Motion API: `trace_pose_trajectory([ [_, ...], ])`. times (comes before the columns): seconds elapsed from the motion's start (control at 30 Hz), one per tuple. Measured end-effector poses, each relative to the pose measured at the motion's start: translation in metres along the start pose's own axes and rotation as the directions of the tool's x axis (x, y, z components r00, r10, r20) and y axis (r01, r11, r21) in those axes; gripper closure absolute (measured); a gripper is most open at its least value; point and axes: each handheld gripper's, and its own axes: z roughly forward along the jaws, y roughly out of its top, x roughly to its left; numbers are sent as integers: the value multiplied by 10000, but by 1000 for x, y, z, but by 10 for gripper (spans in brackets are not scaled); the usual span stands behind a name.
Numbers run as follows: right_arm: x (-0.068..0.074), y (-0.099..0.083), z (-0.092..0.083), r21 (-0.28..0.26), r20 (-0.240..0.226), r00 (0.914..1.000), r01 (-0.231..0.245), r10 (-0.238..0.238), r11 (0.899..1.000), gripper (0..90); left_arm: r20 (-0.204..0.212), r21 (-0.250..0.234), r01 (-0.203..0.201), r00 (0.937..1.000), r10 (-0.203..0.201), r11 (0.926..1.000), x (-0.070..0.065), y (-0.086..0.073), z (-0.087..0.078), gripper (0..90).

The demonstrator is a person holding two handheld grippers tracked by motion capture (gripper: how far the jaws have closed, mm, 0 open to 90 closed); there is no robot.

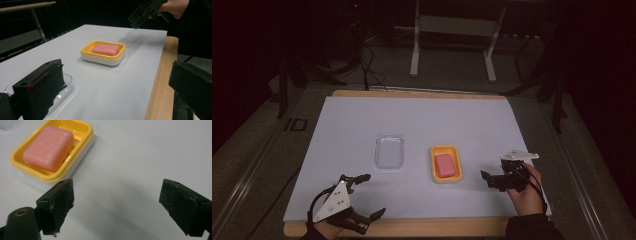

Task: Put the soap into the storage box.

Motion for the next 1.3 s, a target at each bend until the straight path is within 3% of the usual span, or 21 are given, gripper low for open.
trace_pose_trajectory([
  [0.43,-1,-22,-10,-405,253,9996,-97,107,9991,124,36,-12,-3,10000,3,10000,0,0,0,6],
  [0.77,-7,-36,-13,-711,151,9994,-310,322,9970,124,55,-30,40,10000,-40,10000,0,1,0,6],
  [0.93,-9,-38,-10,-656,155,9982,-561,573,9963,129,18,49,50,10000,-50,10000,0,0,0,6],
  [1.3,-10,-38,-8,-666,303,9985,-440,461,9968,131,-18,10,37,10000,-37,10000,0,1,0,6],
])
